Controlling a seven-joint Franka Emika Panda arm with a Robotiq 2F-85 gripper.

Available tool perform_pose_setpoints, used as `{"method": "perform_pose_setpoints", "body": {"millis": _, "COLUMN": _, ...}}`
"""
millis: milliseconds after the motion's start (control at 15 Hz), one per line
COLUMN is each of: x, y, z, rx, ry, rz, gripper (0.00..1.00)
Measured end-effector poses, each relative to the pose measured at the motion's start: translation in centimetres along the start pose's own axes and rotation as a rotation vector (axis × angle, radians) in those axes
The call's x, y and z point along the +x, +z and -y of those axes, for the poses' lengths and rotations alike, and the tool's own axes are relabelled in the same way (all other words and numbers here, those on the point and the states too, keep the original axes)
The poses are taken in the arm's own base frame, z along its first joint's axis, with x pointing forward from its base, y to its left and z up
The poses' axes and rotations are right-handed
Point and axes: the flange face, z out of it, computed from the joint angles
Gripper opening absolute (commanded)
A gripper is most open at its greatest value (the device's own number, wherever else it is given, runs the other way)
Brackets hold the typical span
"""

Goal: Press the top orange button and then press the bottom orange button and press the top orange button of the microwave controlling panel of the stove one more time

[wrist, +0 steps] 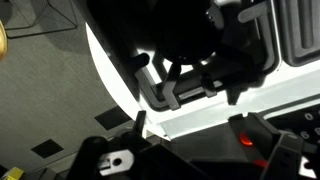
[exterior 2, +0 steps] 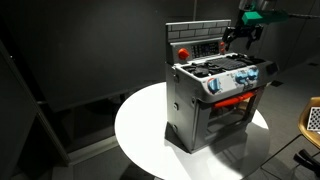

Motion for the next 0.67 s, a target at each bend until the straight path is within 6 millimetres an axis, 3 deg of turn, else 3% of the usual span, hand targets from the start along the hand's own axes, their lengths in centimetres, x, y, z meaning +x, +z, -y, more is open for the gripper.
{"method": "perform_pose_setpoints", "body": {"millis": 667, "x": 0.94, "y": 1.15, "z": 0.35, "rx": 0.019, "ry": 0.004, "rz": -0.031, "gripper": 1.00}}
